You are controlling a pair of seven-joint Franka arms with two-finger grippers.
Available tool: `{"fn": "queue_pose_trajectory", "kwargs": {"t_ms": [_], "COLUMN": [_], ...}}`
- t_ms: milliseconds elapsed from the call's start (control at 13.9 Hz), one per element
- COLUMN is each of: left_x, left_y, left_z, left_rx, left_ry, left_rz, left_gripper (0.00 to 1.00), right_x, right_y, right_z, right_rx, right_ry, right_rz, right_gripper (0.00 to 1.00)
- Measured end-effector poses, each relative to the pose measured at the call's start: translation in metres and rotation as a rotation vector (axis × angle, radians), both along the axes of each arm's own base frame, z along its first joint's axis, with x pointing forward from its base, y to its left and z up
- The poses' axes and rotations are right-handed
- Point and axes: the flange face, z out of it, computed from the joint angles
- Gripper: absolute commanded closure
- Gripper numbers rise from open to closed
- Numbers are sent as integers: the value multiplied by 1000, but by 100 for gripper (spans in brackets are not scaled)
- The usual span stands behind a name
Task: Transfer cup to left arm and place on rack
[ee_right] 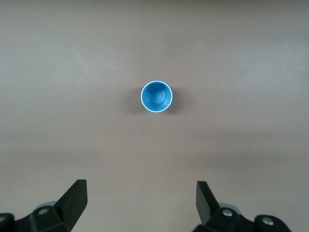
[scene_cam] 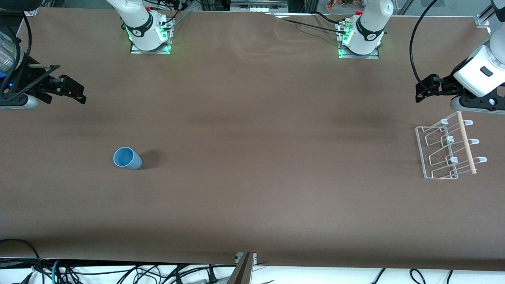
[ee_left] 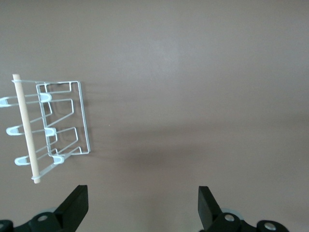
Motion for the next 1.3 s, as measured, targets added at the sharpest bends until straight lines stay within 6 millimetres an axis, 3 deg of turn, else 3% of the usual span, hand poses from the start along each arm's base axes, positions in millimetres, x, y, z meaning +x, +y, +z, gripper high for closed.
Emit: {"fn": "queue_pose_trajectory", "kwargs": {"t_ms": [432, 1296], "left_x": [1, 0], "left_y": [25, 10], "left_z": [-1, 0], "left_rx": [-9, -9], "left_ry": [4, 6], "left_rz": [55, 29], "left_gripper": [0, 0], "right_x": [0, 6], "right_y": [0, -9], "right_z": [-1, -12], "right_rx": [0, -28], "right_ry": [2, 20], "right_rz": [0, 80], "right_gripper": [0, 0]}}
